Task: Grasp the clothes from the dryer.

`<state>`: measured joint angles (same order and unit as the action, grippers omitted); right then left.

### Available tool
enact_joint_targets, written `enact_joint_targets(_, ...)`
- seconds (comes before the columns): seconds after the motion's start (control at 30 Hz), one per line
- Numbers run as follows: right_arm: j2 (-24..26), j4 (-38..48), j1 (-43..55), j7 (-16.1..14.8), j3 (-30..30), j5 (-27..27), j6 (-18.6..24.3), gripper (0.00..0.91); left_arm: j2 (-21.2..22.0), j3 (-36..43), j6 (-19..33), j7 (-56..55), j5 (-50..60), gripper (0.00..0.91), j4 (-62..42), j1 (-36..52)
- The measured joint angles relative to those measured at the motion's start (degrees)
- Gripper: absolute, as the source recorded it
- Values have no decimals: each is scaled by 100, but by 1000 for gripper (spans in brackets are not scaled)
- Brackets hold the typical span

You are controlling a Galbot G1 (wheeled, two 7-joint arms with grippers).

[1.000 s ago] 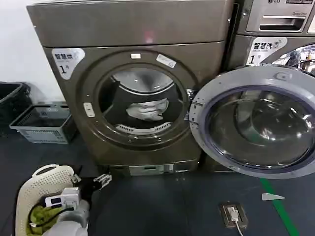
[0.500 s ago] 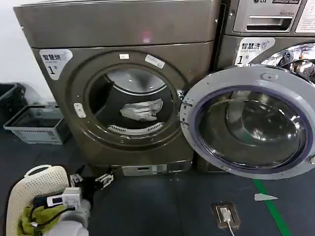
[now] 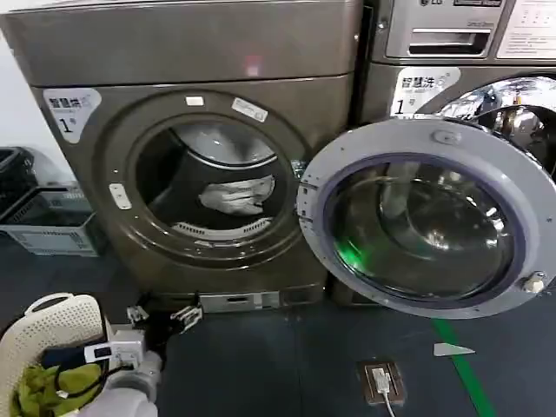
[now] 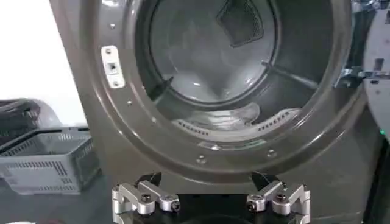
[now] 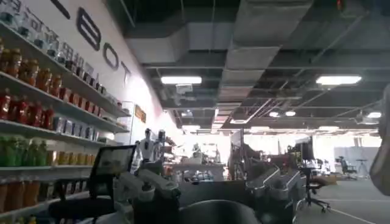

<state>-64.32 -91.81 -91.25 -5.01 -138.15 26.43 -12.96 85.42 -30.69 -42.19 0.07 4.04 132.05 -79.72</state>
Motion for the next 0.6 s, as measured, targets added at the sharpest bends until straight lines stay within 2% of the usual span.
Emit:
enact_joint_targets(0.2,-1,12,-29,87,-51,114,30,907,8,12,0,13,5,907,-6,1)
enact_joint_targets(0.6,26,-6,-45,476,-128,664,168,907,-36,-13,0,22,20,907,44,35)
